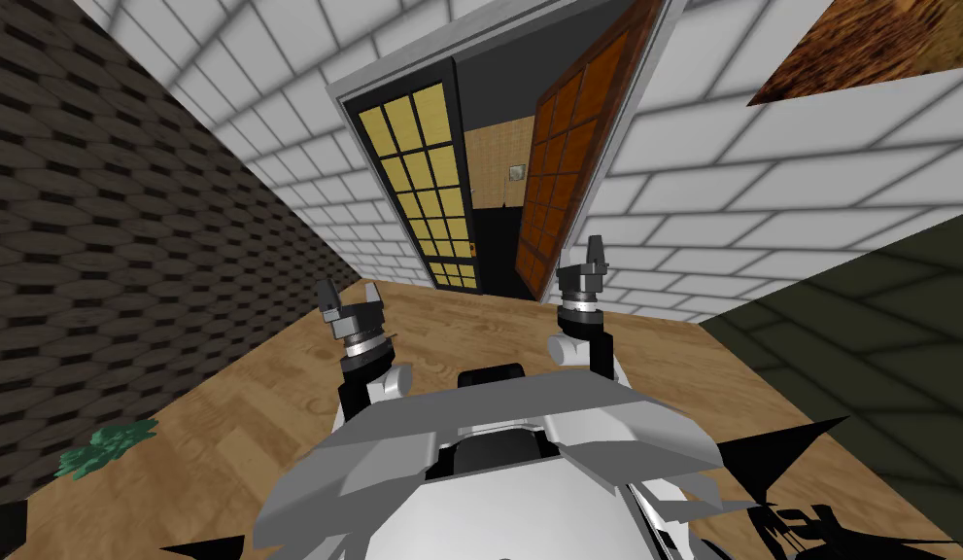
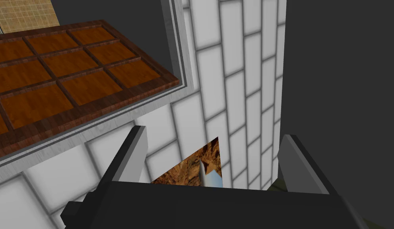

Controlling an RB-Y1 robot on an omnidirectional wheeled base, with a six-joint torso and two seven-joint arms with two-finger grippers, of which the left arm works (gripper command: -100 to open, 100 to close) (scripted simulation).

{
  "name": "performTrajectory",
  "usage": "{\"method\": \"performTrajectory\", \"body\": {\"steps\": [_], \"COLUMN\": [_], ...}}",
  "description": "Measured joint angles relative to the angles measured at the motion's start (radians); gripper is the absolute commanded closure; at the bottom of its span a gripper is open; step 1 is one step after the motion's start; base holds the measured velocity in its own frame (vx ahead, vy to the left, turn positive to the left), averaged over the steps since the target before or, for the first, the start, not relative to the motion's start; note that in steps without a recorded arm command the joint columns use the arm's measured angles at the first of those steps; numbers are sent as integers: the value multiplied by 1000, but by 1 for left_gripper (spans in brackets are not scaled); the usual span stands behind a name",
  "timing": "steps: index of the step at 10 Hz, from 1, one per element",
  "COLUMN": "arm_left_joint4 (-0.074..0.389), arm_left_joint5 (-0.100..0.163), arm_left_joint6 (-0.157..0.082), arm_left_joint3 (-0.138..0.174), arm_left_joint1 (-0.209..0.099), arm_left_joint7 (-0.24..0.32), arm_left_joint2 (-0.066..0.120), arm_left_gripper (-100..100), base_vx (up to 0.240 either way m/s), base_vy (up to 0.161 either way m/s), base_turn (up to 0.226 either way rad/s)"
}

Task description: Push the door open

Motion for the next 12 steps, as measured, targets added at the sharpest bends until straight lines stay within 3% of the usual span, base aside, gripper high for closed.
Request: {"method": "performTrajectory", "body": {"steps": [6,12], "arm_left_joint4": [104,197], "arm_left_joint5": [13,26], "arm_left_joint6": [-15,-30], "arm_left_joint3": [-42,-81], "arm_left_joint1": [-34,-61], "arm_left_joint7": [109,213], "arm_left_joint2": [35,60], "arm_left_gripper": [-100,-100], "base_vx": [173,106], "base_vy": [15,1], "base_turn": [-6,-3]}}
